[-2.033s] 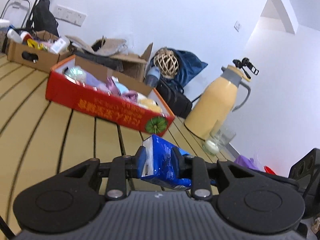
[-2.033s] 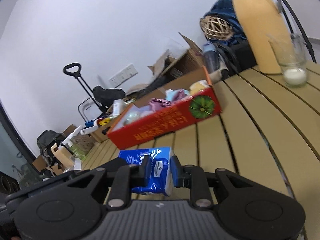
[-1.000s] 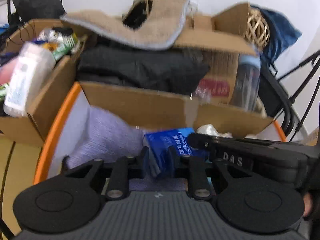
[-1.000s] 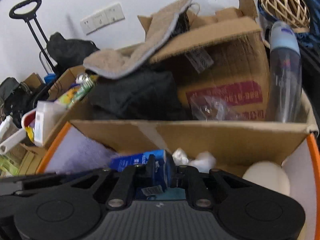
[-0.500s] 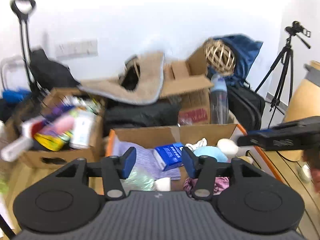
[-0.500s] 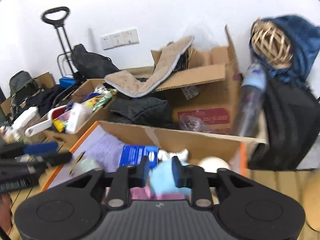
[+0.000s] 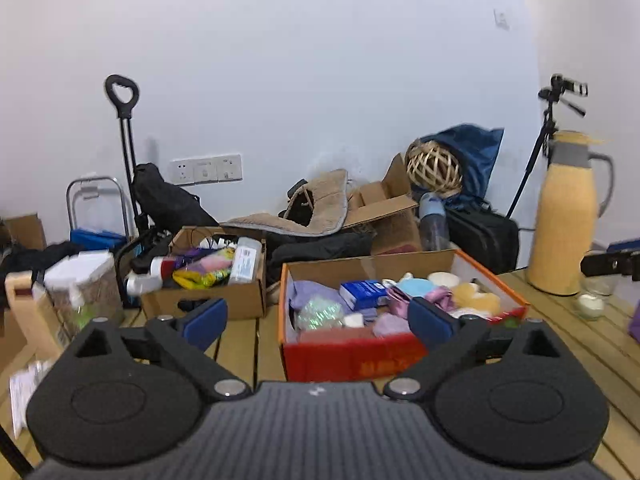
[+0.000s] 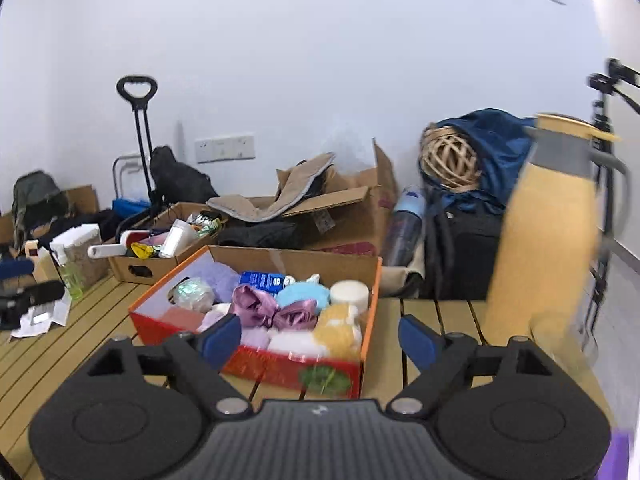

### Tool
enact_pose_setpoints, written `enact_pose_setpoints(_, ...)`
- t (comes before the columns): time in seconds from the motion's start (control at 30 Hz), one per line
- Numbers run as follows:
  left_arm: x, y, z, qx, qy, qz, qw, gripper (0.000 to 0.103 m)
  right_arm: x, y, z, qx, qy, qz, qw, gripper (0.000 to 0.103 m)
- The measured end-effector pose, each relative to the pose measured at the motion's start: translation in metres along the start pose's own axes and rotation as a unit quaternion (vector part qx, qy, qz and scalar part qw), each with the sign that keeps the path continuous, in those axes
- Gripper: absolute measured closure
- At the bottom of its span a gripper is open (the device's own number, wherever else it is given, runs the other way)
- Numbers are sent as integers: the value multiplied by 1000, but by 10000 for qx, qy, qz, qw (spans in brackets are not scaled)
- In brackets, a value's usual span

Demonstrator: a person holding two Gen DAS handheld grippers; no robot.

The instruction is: Organize soft objects

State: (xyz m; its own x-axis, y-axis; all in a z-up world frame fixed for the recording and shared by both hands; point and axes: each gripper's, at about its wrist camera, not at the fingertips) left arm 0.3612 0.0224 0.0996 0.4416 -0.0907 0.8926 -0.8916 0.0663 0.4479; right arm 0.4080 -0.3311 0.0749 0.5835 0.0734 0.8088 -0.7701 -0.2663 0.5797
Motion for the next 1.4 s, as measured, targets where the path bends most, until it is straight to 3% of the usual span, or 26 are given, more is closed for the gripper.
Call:
enact_pose_setpoints(0.3, -88, 106, -5, -104, 428, 262, 9987, 0, -101, 91, -56, -232, 23, 620, 9978, 14)
enact_pose_setpoints(0.43, -123, 154, -15, 140, 804, 350, 9961, 0, -150, 124, -83, -171, 146, 668, 9975, 14)
enact_pose_setpoints(0.57, -152, 190, -17, 249, 1058, 108, 9940, 0, -187, 158, -107, -48, 142, 521, 9985, 14)
enact_pose_setpoints(0.63, -160, 204, -13, 147, 907, 101, 9957, 0, -201, 179, -115, 56, -46, 624, 9980, 3)
enact_pose_setpoints(0.73, -159, 219, -2, 106, 676, 283, 9973, 0, -214, 201, -126, 202, 14, 680, 9975, 1)
enact_pose_setpoints(0.9, -154, 233, 13, -32, 544, 502, 9973, 0, -224, 221, -134, -20, 86, 913, 9958, 0)
enact_pose_setpoints(1.4, -152, 248, 16, -58, 471, 684, 9965, 0, -231, 226, -126, -72, -103, 942, 9955, 0)
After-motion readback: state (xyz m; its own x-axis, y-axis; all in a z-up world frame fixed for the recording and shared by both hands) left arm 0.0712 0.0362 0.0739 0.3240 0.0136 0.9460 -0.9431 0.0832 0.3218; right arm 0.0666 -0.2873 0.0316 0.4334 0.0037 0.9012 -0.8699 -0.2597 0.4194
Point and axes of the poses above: each gripper's, at about its wrist camera, not at the fingertips, and y roughly against the way its jaws point, z to its right, x to its top, and after that the axes turned 9 degrees about -z, right-handed
